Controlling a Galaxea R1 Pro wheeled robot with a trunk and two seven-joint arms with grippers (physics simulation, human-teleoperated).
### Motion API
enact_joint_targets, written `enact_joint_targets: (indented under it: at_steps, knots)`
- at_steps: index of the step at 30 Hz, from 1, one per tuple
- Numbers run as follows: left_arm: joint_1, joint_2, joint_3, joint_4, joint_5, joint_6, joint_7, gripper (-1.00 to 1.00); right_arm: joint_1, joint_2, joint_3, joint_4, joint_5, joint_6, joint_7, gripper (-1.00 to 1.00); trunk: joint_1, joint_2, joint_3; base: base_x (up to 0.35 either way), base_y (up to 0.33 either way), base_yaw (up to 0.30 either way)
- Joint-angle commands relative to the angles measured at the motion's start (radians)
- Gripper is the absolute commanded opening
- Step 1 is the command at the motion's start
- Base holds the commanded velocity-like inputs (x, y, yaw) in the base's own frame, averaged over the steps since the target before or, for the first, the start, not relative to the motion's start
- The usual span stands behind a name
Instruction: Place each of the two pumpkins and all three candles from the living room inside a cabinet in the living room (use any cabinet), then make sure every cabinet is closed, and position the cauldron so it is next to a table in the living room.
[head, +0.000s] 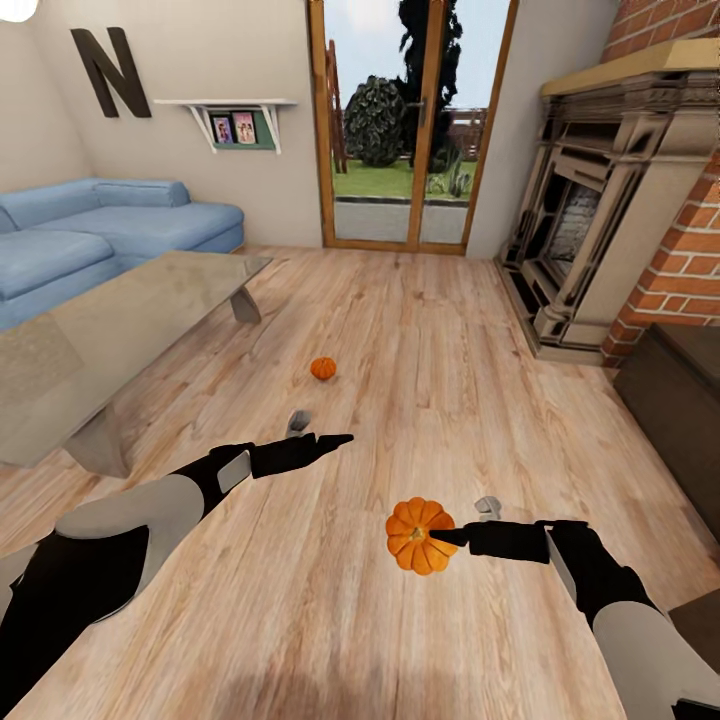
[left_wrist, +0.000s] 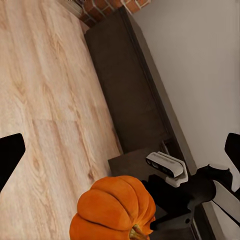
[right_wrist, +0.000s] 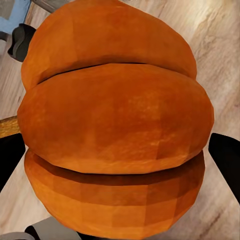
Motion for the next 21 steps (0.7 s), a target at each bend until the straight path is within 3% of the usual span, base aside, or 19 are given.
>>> enact_joint_targets:
  at_steps: [1, 21]
  knots:
    - [0.0, 0.0, 0.0, 0.0, 0.0, 0.0, 0.0, 1.0, 0.0, 0.0, 0.0, 0.0, 0.0, 0.0, 0.0, -1.0, 0.0, 0.0, 0.002, 0.0, 0.0, 0.0]
    - [0.0, 0.0, 0.0, 0.0, -0.001, 0.0, 0.0, 1.0, 0.0, 0.0, -0.001, -0.001, 0.001, 0.0, 0.0, -1.0, 0.0, 0.0, 0.026, 0.0, 0.0, 0.0]
